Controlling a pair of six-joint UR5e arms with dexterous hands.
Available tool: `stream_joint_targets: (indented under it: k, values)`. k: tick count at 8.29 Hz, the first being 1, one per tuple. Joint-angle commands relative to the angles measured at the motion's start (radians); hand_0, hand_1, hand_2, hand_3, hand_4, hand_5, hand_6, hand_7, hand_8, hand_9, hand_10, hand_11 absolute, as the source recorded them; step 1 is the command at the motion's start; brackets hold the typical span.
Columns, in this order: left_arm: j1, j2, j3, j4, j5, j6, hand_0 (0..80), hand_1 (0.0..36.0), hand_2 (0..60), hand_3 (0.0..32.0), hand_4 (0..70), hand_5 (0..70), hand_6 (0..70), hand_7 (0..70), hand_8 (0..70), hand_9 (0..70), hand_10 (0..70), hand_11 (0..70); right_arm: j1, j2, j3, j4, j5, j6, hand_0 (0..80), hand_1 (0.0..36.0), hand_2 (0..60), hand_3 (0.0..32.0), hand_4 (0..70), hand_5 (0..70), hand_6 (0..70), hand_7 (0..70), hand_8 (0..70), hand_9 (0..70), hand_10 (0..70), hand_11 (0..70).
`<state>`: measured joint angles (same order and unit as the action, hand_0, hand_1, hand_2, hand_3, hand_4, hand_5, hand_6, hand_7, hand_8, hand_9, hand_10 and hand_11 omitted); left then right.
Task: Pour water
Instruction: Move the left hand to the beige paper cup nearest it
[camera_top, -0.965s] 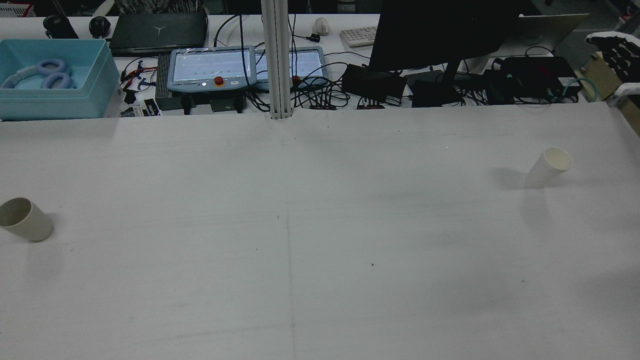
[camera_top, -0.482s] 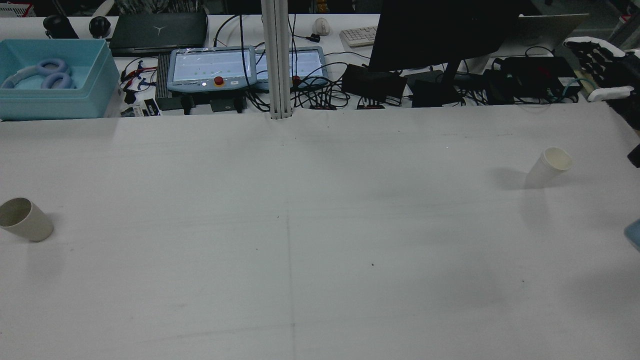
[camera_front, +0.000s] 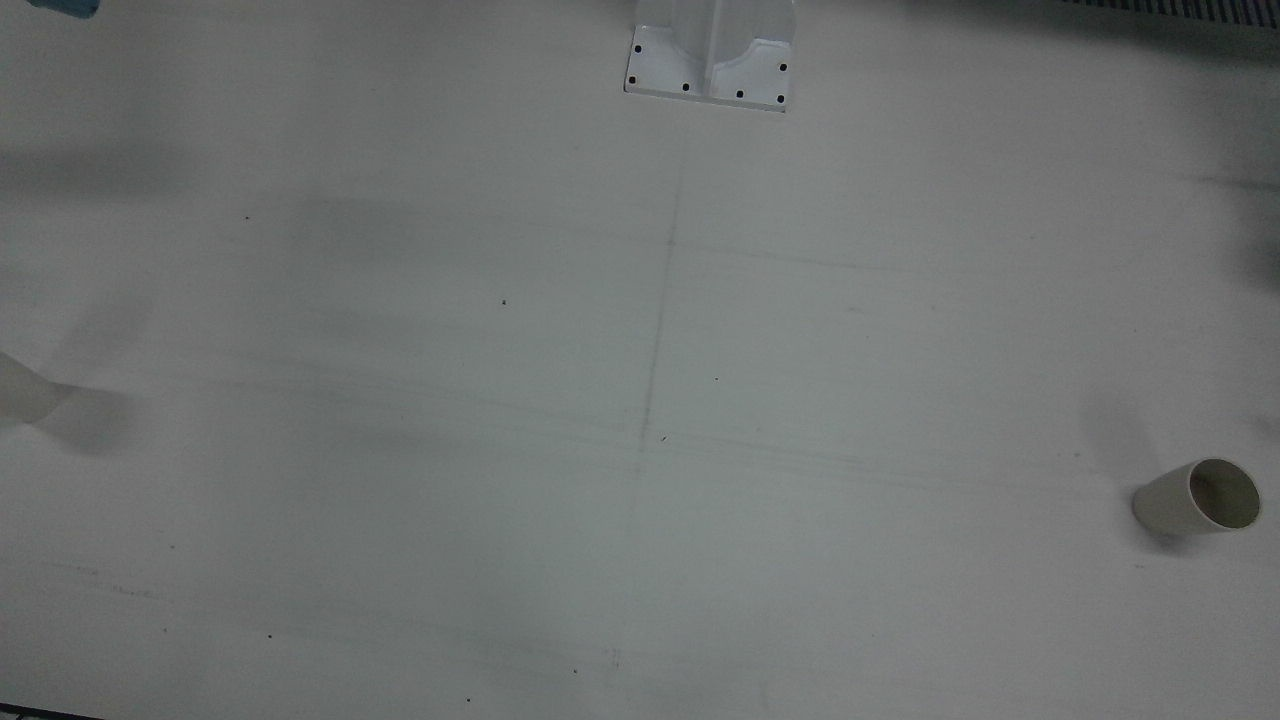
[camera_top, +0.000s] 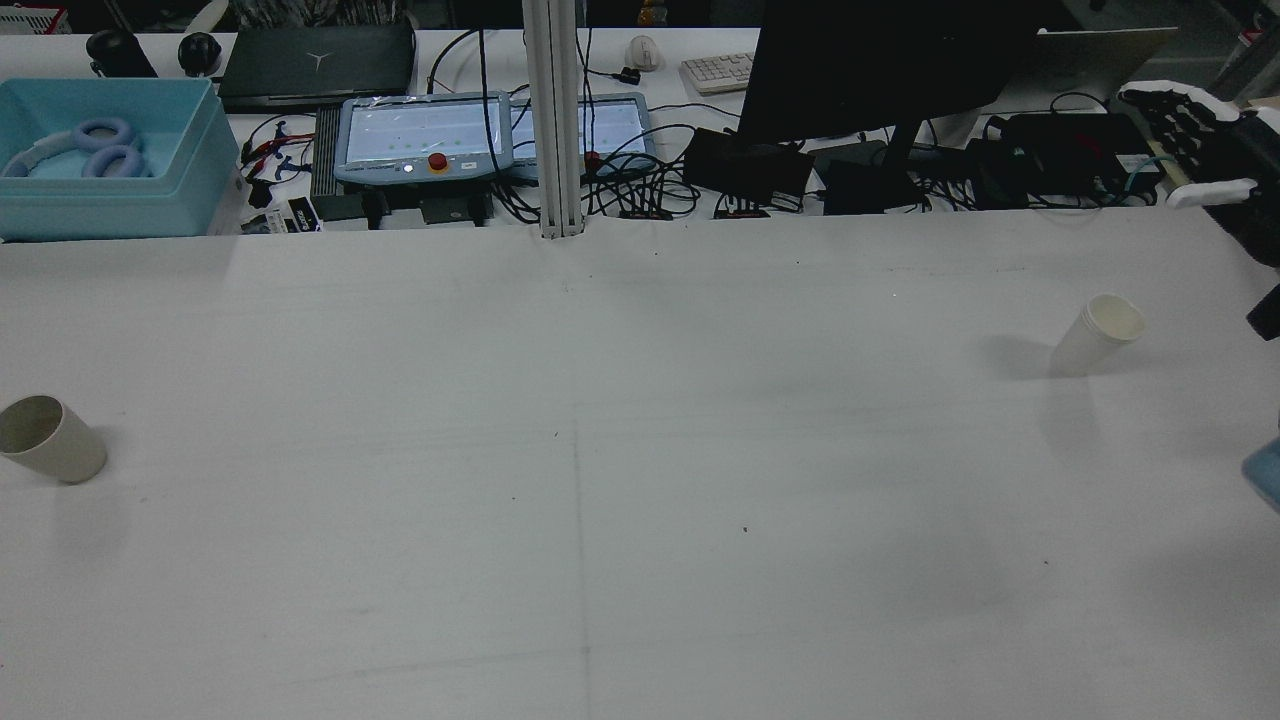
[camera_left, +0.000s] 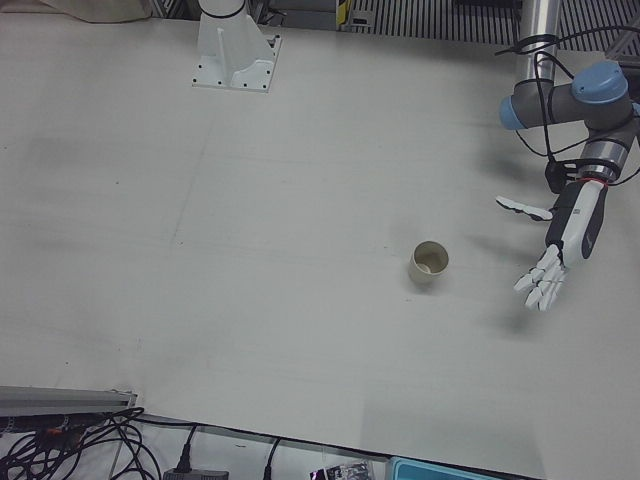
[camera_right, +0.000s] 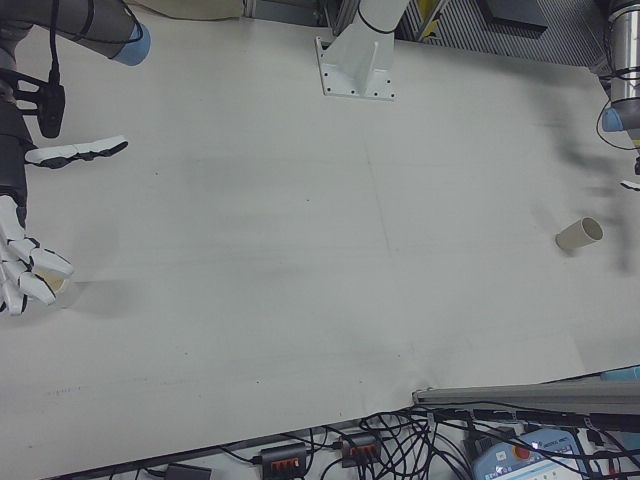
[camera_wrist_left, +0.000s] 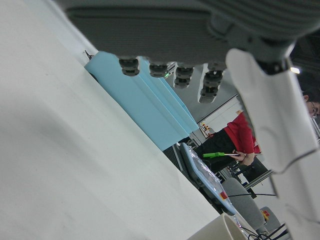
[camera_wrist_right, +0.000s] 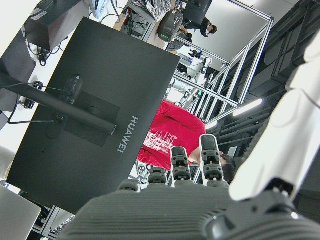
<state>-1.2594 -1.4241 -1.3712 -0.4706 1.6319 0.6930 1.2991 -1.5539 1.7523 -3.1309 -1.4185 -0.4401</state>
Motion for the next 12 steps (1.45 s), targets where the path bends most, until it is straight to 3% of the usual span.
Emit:
stream_joint_targets:
  k: [1,7,12]
  values:
    - [0.167,-0.030,0.007,0.015,-0.134,0.003,52.9,6.2,0.0,0.0,16.3,10.3,5.0,9.8,6.0,0.5,2.7,5.1,-0.001,-0.009,0.001,0.000,0.000,0.001,46.4,8.1,0.0,3.2,6.4,23.8,7.2,16.9,4.1,4.0,0.0,0.0]
    - [0.297,-0.090,0.024,0.067,-0.234,0.003,53.0,6.7,0.0,0.0,15.3,9.1,4.5,9.4,5.8,0.4,1.8,3.8,-0.001,-0.012,-0.001,0.002,0.001,0.001,46.1,7.4,0.0,2.6,4.9,23.1,6.5,16.0,4.0,3.7,0.0,0.0]
    - [0.310,-0.121,0.021,0.092,-0.239,0.002,53.7,7.0,0.0,0.0,17.6,12.2,4.8,9.6,5.8,0.5,1.5,3.5,0.000,-0.032,-0.004,0.002,0.001,0.008,46.0,7.1,0.0,2.4,4.5,23.0,6.1,14.8,3.6,3.3,0.0,0.0]
